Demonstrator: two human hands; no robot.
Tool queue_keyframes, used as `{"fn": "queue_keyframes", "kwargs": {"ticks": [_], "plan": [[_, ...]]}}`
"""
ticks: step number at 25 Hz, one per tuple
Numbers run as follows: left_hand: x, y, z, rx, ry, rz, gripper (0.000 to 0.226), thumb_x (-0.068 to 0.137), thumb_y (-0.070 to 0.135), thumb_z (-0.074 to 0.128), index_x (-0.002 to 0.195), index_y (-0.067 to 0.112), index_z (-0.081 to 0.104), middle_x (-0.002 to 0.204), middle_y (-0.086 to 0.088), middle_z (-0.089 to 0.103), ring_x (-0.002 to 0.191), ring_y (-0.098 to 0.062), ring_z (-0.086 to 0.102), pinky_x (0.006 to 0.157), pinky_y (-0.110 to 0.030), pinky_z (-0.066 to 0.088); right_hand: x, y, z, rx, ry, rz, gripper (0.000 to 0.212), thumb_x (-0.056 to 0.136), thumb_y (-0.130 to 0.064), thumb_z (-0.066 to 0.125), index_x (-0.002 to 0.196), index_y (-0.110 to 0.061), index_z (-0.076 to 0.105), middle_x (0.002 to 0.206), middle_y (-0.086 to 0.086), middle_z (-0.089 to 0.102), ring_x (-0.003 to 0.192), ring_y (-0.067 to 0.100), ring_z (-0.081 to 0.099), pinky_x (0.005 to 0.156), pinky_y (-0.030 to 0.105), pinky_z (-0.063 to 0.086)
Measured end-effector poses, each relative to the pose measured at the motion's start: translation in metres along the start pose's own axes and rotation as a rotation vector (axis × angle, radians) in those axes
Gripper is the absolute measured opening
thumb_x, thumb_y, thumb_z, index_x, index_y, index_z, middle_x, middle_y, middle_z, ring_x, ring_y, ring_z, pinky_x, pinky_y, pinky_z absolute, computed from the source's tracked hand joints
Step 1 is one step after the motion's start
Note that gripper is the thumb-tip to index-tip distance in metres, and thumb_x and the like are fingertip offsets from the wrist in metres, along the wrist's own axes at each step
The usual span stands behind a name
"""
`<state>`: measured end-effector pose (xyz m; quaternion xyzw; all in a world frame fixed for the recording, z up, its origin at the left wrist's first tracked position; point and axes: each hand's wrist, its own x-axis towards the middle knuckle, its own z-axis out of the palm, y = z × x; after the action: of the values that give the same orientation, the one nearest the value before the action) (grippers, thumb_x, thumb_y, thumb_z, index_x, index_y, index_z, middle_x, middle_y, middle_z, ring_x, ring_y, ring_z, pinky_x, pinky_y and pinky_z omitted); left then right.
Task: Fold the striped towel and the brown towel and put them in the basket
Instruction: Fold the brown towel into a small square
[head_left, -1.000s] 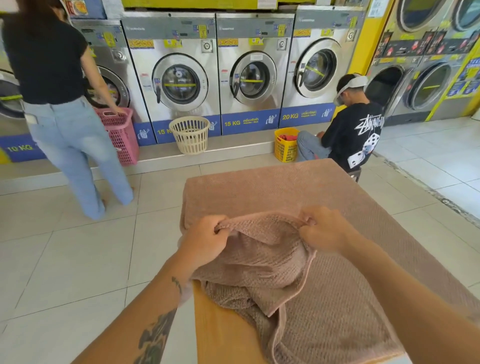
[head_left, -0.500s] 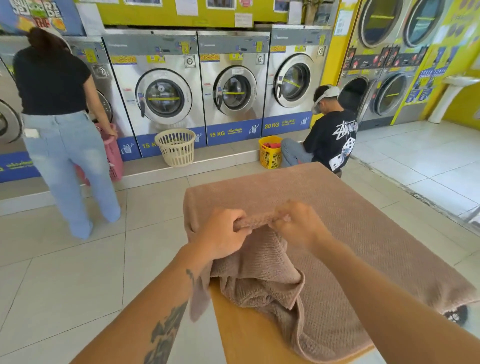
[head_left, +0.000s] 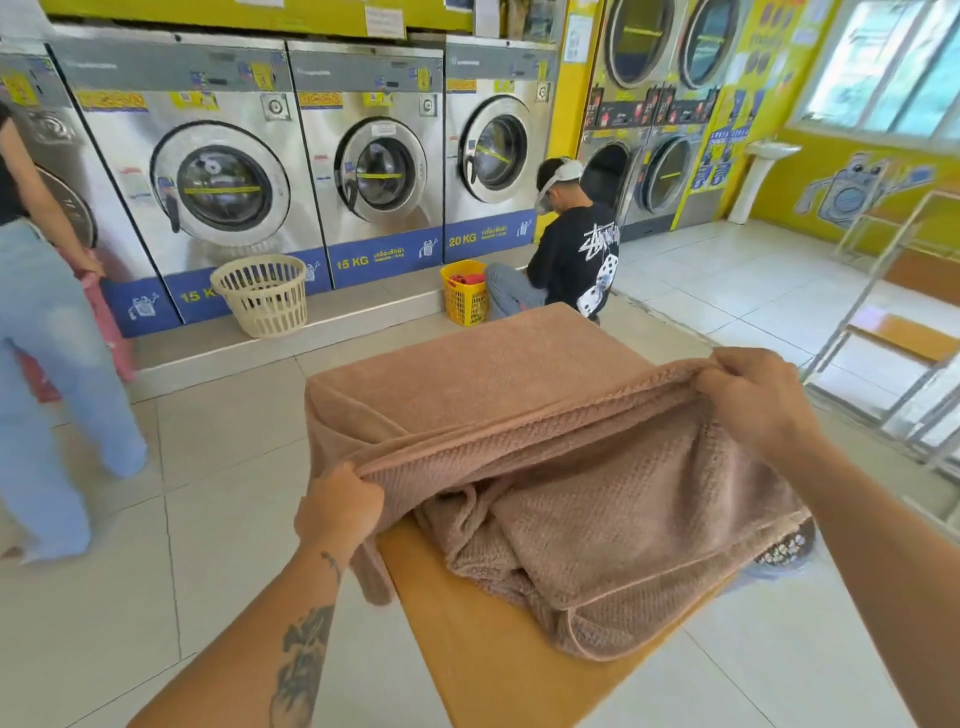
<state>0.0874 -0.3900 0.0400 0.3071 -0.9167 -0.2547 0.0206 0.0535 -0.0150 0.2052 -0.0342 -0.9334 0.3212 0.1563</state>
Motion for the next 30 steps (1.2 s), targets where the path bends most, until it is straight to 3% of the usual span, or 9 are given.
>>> {"fn": "queue_keyframes", "kwargs": {"ticks": [4,7,10,13,16,19,22,26,30], "plan": [[0.034,0.025,-0.027,-0.410,0.064,-0.238,0.023,0.097,0.023,0.047,0.114,0.014,0.060,0.079,-0.011,0.071,0.063,-0.029,0.072,0.064,-0.042,0.062,0.003,0.037,-0.002,-0.097,-0.085,0.027,0.021,0.087,-0.014,0.058,0.070,-0.001,0.055,0.070,0.017,0.060,0.065,0.027,0.052,0.059,0.031,0.038],[0.046,0.072,-0.058,-0.689,0.090,-0.196,0.028,0.100,0.012,0.040,0.114,0.025,0.061,0.093,-0.011,0.070,0.063,-0.027,0.072,0.064,-0.044,0.063,0.007,0.050,0.000,-0.099,-0.167,0.013,0.009,0.088,-0.012,0.059,0.082,-0.009,0.065,0.079,0.008,0.065,0.077,0.031,0.057,0.065,0.034,0.042],[0.046,0.133,-0.078,-0.504,0.209,0.148,0.038,0.092,0.012,0.038,0.093,0.037,0.066,0.103,0.005,0.067,0.088,-0.021,0.066,0.085,-0.044,0.058,0.019,0.060,0.000,-0.062,-0.275,-0.050,0.014,0.090,-0.011,0.056,0.088,-0.018,0.068,0.085,0.001,0.068,0.083,0.026,0.060,0.074,0.037,0.048],[0.052,0.203,-0.072,-0.421,0.339,0.386,0.039,0.093,0.006,0.039,0.108,0.015,0.073,0.122,-0.012,0.059,0.116,-0.030,0.054,0.106,-0.040,0.042,0.040,0.076,0.001,-0.030,-0.393,-0.090,0.015,0.091,-0.017,0.057,0.084,-0.005,0.062,0.082,0.014,0.068,0.083,0.034,0.063,0.077,0.044,0.051],[0.061,0.282,-0.053,-0.366,0.373,0.472,0.039,0.096,0.004,0.042,0.128,0.007,0.064,0.130,-0.016,0.049,0.121,-0.033,0.048,0.107,-0.038,0.034,0.064,0.100,-0.005,0.188,-0.601,-0.023,0.029,0.096,-0.026,0.058,0.088,0.001,0.064,0.086,0.020,0.070,0.076,0.030,0.066,0.083,0.051,0.052],[0.067,0.352,-0.020,-0.301,0.312,0.576,0.044,0.095,0.001,0.041,0.134,0.007,0.060,0.129,-0.015,0.048,0.121,-0.032,0.047,0.106,-0.037,0.036,0.088,0.131,-0.016,0.422,-0.710,0.124,0.026,0.098,-0.026,0.058,0.084,-0.012,0.075,0.087,0.012,0.076,0.081,0.024,0.073,0.083,0.044,0.057],[0.069,0.388,0.038,-0.166,0.133,0.614,0.037,0.099,0.010,0.040,0.130,0.005,0.062,0.133,-0.014,0.050,0.124,-0.031,0.048,0.108,-0.038,0.037,0.117,0.168,-0.016,0.363,-0.605,0.164,0.024,0.097,-0.027,0.059,0.086,-0.014,0.076,0.084,0.011,0.076,0.079,0.028,0.073,0.077,0.041,0.057],[0.054,0.388,0.120,-0.034,-0.075,0.603,0.037,0.099,0.013,0.040,0.116,0.009,0.072,0.127,-0.014,0.055,0.121,-0.031,0.051,0.108,-0.036,0.039,0.159,0.216,-0.017,0.128,-0.331,0.198,0.023,0.094,-0.022,0.059,0.076,-0.010,0.067,0.072,0.011,0.067,0.065,0.022,0.058,0.053,0.028,0.040],[0.056,0.387,0.158,0.002,-0.146,0.509,0.042,0.085,0.019,0.034,0.102,0.025,0.071,0.121,-0.007,0.062,0.118,-0.029,0.054,0.105,-0.043,0.043,0.186,0.264,-0.011,0.014,-0.348,0.320,0.022,0.093,-0.022,0.058,0.078,-0.008,0.068,0.075,0.009,0.067,0.068,0.021,0.057,0.053,0.027,0.040]]}}
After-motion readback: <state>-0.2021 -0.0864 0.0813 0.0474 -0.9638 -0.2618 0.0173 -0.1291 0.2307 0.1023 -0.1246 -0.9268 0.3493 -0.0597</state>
